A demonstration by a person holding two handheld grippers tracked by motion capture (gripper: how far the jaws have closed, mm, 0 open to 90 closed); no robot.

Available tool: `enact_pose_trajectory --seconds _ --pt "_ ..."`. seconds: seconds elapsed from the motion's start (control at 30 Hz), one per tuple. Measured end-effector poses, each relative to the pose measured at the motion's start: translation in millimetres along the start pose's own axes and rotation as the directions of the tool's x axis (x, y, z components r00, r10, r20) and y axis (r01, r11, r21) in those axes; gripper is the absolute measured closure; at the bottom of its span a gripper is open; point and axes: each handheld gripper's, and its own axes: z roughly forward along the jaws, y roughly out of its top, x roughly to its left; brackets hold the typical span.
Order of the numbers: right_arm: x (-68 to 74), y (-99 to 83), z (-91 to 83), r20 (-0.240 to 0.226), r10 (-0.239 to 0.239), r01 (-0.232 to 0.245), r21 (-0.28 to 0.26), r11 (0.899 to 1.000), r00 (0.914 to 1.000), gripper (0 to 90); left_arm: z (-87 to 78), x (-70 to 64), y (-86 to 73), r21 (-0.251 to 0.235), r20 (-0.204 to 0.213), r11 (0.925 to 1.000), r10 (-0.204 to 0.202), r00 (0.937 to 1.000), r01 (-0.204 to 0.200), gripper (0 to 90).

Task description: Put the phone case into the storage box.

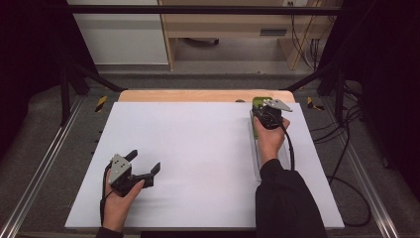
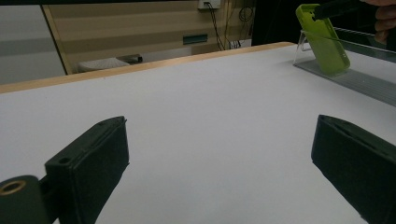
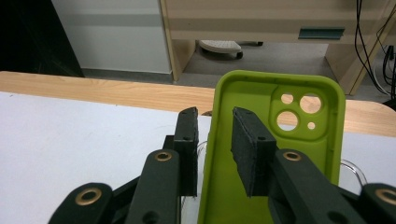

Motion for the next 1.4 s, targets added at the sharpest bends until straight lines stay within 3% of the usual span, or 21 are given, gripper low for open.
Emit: enact_pose_trajectory --seconds 0.6,1.4 --pt "-1.5 5.1 -7.7 -0.002 0.001 -0.002 -0.011 1.0 1.0 69.3 0.3 -0.8 0.2 0.001 0.002 1.0 0.003 1.0 -0.003 3.7" --pt "-2.2 19.6 -27.2 0.033 0.029 -0.028 -0.037 0.999 0.999 38.5 0.8 -0.4 -0.5 0.002 -0.004 1.0 -0.004 1.0 0.004 3.7"
